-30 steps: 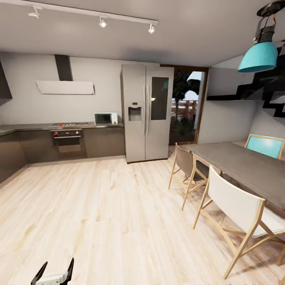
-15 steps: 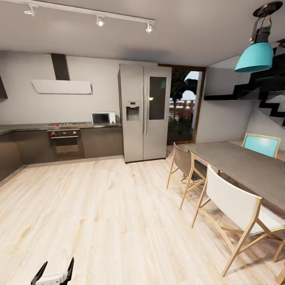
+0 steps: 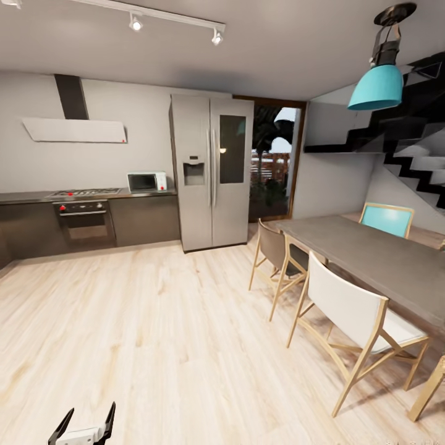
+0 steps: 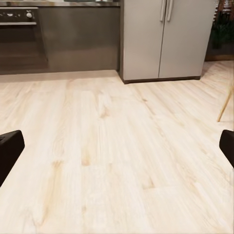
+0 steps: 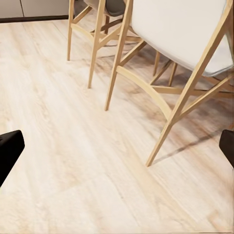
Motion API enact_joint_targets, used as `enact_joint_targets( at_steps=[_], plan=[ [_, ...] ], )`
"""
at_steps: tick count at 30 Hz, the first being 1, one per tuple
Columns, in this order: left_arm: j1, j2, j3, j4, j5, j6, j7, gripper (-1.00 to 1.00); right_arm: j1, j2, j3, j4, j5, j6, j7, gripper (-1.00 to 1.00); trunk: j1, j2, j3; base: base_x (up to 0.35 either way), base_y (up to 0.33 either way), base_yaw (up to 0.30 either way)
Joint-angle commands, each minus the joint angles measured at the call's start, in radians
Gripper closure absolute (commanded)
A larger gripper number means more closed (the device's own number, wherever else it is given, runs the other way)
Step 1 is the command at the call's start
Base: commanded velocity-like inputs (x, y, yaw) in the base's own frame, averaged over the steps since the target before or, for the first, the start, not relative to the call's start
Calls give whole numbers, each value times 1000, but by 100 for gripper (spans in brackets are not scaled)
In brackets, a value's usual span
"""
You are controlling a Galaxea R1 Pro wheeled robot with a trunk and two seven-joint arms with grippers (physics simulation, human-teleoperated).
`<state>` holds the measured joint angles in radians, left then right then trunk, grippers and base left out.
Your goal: Put the three can of soda from the living room inside the tash can in the kitchen.
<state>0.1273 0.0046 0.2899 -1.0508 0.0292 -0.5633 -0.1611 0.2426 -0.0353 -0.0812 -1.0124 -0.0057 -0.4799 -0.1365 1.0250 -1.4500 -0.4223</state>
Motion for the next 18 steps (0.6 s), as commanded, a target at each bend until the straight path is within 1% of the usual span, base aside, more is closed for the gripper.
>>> enact_joint_targets(
  at_steps=[1, 8, 14, 18],
  plan=[
    [0, 0, 0, 0, 0, 0, 0, -100, 0, 0, 0, 0, 0, 0, 0, -100, 0, 0, -1, 0, 0, -188],
    [0, 0, 0, 0, 0, -1, 0, -100, 0, 2, 0, 0, 1, -1, 1, -100, 0, 0, -6, 0, 0, -196],
    [0, 0, 0, 0, 0, -1, 0, -100, 0, 1, 0, 0, 0, -1, 1, -100, 0, 0, -7, 0, 0, -120],
    [0, 0, 0, 0, 0, 0, 0, -100, 0, -1, 0, 0, 0, 0, 0, -100, 0, 0, -8, 0, 0, -222]
  ],
)
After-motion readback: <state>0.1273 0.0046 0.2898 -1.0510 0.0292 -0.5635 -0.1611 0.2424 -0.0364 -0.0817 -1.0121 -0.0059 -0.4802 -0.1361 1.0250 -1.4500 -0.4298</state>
